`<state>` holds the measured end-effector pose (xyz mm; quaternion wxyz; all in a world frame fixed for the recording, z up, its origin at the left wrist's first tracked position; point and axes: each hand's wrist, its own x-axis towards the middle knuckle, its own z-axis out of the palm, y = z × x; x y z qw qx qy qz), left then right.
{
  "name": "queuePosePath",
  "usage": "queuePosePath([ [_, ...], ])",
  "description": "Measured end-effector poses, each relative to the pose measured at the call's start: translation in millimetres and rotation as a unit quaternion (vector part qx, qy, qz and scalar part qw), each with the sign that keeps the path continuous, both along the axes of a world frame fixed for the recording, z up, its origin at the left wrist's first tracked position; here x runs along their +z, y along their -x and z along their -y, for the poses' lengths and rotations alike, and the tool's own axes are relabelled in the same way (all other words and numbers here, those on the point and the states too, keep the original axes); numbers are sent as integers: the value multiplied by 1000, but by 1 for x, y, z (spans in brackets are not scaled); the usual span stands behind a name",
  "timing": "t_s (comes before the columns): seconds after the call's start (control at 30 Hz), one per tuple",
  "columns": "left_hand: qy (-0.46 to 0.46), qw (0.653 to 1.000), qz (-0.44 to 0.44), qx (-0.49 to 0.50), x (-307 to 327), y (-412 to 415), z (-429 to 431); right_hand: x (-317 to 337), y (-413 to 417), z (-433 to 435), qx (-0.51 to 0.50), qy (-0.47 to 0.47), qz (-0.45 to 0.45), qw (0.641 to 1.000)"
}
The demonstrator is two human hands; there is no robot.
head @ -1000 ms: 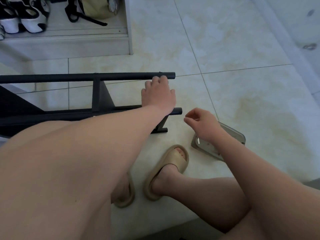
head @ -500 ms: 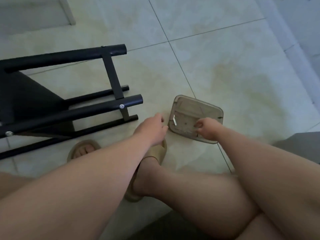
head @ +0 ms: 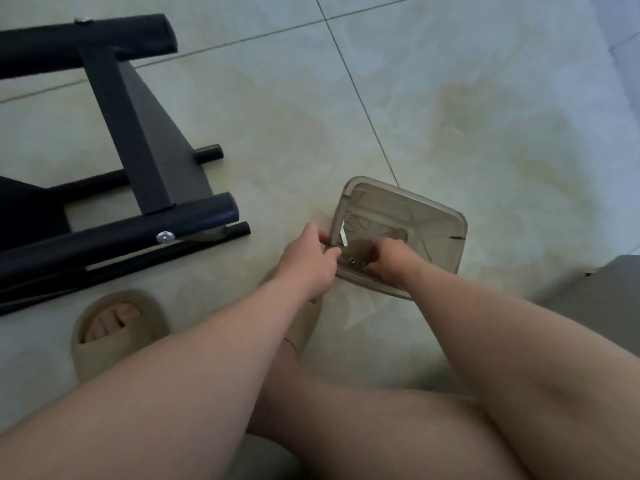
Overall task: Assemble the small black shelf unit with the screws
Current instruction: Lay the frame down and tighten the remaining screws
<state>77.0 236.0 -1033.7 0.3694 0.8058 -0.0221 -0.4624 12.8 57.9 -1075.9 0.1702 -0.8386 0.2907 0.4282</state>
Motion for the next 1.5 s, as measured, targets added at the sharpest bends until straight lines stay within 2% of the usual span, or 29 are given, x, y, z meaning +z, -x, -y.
queuePosePath([
  [0.2,7,1000,11,5,3,-3,1,-12,-7,-7,35,2,4,999],
  [0.6,4,999,-31,3,12,-8,-6,-10,-5,-11,-1,14,38,999],
  [0.97,-18,997,-63,-27,17,-21,-13,6,-18,-10,-124,13,101,987],
  [1.3,-14,997,-74,-23,14,-12,-8,-1,-19,-18,-116,16,64,991],
  [1.5,-33,996,-55,-68,35,-22,-13,30,-25,-7,-103,-7,70,992],
])
